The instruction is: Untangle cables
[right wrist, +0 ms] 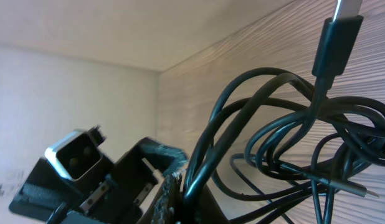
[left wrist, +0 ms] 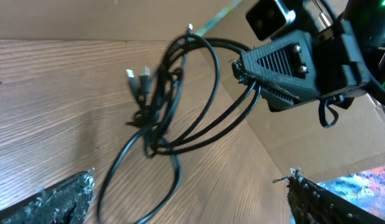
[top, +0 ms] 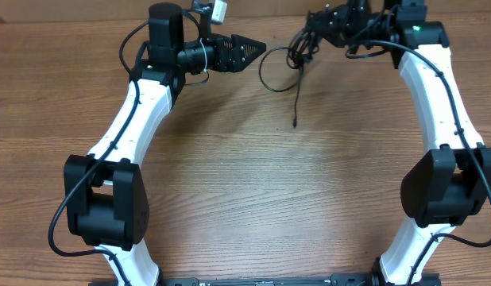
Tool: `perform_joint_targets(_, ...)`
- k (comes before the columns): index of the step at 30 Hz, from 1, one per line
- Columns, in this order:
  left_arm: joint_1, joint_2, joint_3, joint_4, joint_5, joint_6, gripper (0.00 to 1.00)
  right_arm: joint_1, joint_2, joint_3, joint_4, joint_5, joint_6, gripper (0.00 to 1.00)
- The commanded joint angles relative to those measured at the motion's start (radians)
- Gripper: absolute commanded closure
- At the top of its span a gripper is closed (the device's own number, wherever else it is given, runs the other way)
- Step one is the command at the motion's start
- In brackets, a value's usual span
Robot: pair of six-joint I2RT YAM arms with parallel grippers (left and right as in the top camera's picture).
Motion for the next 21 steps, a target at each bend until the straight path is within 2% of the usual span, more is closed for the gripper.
perform_joint_targets(1, -0.022, -0.01, 0.003, 0.004, -0.026, 0.003, 0.0, 0.041, -0.019, 0.008, 0.023, -0.059, -0.005, 0.96)
perform_joint_targets(10, -0.046, -0.008, 0.003, -0.019, -0.075, 0.005, 0.0, 0.07, -0.019, 0.008, 0.044, -0.072, 0.008, 0.96)
perform_joint_targets(17, -0.066, -0.007, 0.003, -0.208, -0.205, 0.113, 0.03, 0.07, -0.019, 0.008, 0.05, -0.079, 0.008, 0.96)
perform_joint_targets(21, -0.072, -0.007, 0.002, -0.245, -0.234, 0.133, 0.02, 0.07, -0.019, 0.008, 0.056, -0.079, 0.008, 0.96)
